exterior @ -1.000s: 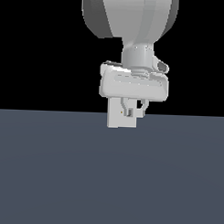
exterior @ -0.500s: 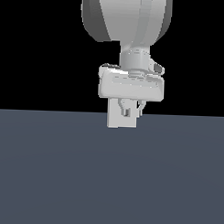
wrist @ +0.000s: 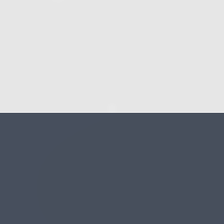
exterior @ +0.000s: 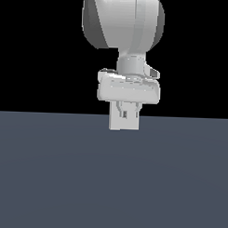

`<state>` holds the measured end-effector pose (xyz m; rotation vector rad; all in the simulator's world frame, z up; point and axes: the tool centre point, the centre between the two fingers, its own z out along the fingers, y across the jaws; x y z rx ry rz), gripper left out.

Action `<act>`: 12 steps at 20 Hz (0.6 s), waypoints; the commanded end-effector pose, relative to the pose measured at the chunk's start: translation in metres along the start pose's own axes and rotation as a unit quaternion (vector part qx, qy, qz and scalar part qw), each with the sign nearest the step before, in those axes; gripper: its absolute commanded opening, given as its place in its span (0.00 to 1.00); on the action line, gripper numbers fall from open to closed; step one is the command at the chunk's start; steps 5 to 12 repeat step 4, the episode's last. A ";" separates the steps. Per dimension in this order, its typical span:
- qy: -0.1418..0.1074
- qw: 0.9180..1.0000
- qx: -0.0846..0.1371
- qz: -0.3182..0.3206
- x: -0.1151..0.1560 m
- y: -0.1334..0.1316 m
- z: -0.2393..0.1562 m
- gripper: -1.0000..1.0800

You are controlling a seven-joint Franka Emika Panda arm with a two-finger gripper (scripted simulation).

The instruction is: Plug the charger into the wall socket.

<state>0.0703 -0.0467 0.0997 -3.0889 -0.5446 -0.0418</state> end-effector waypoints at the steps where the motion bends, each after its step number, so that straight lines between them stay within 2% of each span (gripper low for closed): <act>1: 0.000 1.000 0.000 0.000 0.004 0.000 0.000 0.00; 12: 0.000 1.000 0.000 0.000 0.005 0.001 0.000 0.00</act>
